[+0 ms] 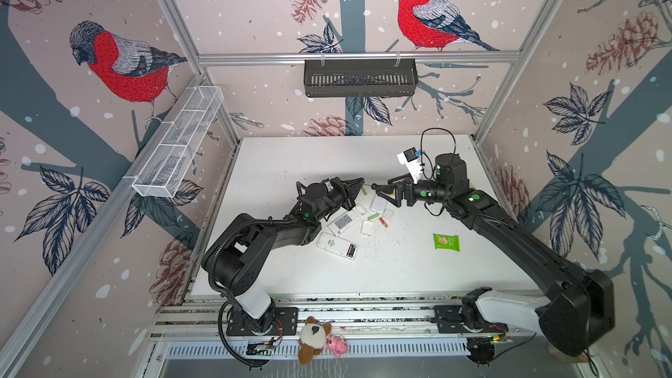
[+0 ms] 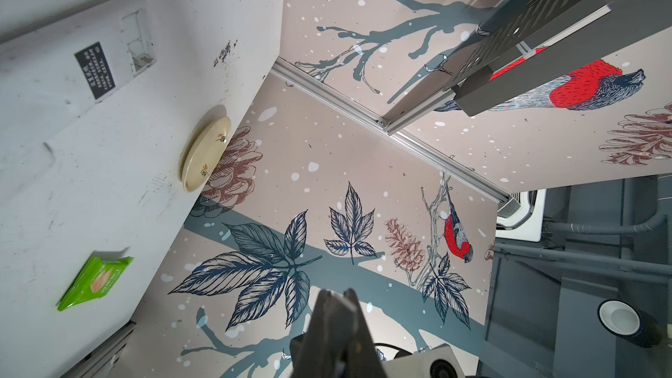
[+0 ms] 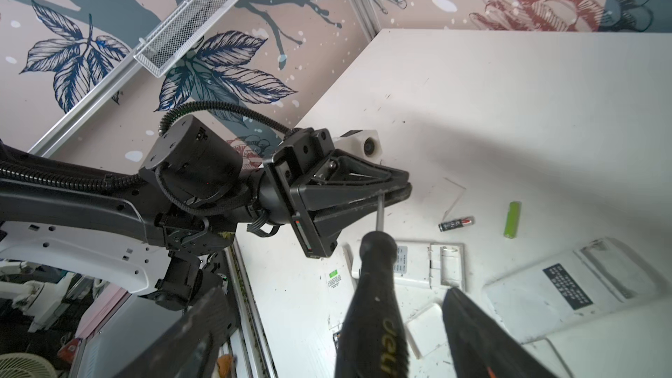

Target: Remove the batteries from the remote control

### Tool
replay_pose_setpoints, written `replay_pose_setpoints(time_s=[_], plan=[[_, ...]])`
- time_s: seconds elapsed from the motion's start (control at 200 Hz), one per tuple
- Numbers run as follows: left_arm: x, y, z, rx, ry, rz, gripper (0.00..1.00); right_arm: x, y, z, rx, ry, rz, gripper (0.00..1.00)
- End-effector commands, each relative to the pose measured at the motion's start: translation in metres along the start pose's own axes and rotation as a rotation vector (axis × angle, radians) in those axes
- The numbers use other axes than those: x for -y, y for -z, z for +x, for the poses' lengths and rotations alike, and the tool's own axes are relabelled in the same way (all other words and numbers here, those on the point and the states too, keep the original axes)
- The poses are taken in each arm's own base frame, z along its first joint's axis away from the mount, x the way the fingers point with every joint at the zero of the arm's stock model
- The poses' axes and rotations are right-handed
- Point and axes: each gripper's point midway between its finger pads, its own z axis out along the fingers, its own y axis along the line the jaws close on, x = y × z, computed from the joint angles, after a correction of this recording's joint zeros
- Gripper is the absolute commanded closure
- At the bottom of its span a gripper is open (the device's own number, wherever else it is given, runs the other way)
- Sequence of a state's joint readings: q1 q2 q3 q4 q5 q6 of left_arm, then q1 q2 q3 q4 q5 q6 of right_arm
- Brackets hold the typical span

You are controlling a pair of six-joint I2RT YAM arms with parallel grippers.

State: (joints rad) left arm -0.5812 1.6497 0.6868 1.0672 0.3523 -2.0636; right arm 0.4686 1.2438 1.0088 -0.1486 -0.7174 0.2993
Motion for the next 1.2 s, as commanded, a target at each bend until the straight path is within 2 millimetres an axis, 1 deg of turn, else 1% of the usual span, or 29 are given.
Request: replay_pose_setpoints(time_s=[0.0,0.115,0.205,0.3,0.375,0.43,0.47,0.545,0.705,0.76,0.846,0.871,0.906,0.956,0.991,1.056,1.066,1.081,1.101,1.121,1.126,1.141,1.156,1.191], plan=[[0.019,0.000,0.011,-0.037,-0.001,0.074,1.00,0.012,-0.010,0.002,-0.019,0.000,0.049,0.12],[0.018,0.000,0.012,-0.038,-0.005,0.070,1.00,0.017,-0.016,-0.002,-0.015,-0.006,0.067,0.19],[0.018,0.001,0.013,-0.040,-0.008,0.072,1.00,0.022,-0.021,-0.004,-0.020,-0.013,0.082,0.26],[0.017,0.001,0.013,-0.040,-0.009,0.070,1.00,0.026,-0.023,-0.006,-0.017,-0.020,0.097,0.36],[0.016,0.001,0.014,-0.040,-0.010,0.069,1.00,0.026,-0.025,-0.005,-0.022,-0.025,0.092,0.50],[0.016,0.001,0.013,-0.039,-0.009,0.066,1.00,0.027,-0.026,-0.001,-0.038,-0.030,0.090,0.58],[0.016,0.002,0.013,-0.037,-0.009,0.067,1.00,0.027,-0.027,0.001,-0.046,-0.033,0.089,0.63],[0.016,0.001,0.013,-0.038,-0.011,0.066,1.00,0.026,-0.026,0.005,-0.057,-0.036,0.089,0.68],[0.018,-0.001,0.016,-0.054,-0.024,0.072,1.00,0.027,-0.021,0.007,-0.062,-0.048,0.110,0.93],[0.019,-0.003,0.018,-0.065,-0.039,0.070,1.00,0.028,-0.020,0.007,-0.065,-0.056,0.120,0.98],[0.030,-0.002,0.016,-0.064,-0.116,0.104,0.73,0.032,-0.015,0.005,-0.069,-0.076,0.161,0.99],[0.032,-0.001,0.015,-0.070,-0.161,0.094,0.63,0.032,-0.013,0.004,-0.070,-0.081,0.175,0.99],[0.034,0.000,0.010,-0.067,-0.229,0.064,0.51,0.034,-0.009,0.002,-0.067,-0.092,0.202,0.99],[0.037,0.005,0.001,-0.048,-0.329,0.010,0.38,0.037,0.000,-0.002,-0.058,-0.117,0.250,0.99],[0.047,0.011,-0.003,-0.036,-0.420,-0.016,0.30,0.040,0.007,-0.005,-0.051,-0.136,0.285,0.99],[0.051,0.025,-0.022,0.020,-0.586,-0.167,0.20,0.042,0.022,-0.010,-0.035,-0.175,0.342,0.99],[0.057,0.027,-0.024,0.030,-0.625,-0.175,0.18,0.043,0.024,-0.010,-0.033,-0.182,0.353,0.99],[0.059,0.032,-0.029,0.050,-0.650,-0.215,0.16,0.045,0.028,-0.010,-0.032,-0.193,0.369,1.00],[0.063,0.038,-0.034,0.071,-0.729,-0.256,0.13,0.048,0.031,-0.008,-0.036,-0.212,0.387,1.00],[0.067,0.045,-0.040,0.095,-0.794,-0.301,0.12,0.050,0.034,-0.007,-0.042,-0.230,0.403,0.99],[0.070,0.046,-0.041,0.102,-0.816,-0.303,0.11,0.051,0.035,-0.006,-0.044,-0.234,0.407,1.00],[0.066,0.053,-0.048,0.123,-0.851,-0.356,0.11,0.046,0.042,-0.009,-0.029,-0.236,0.412,1.00],[0.076,0.057,-0.050,0.144,-0.906,-0.373,0.11,0.046,0.045,-0.008,-0.030,-0.245,0.421,1.00],[0.081,0.068,-0.057,0.165,-1.016,-0.441,0.10,0.047,0.050,-0.004,-0.045,-0.268,0.439,1.00]])
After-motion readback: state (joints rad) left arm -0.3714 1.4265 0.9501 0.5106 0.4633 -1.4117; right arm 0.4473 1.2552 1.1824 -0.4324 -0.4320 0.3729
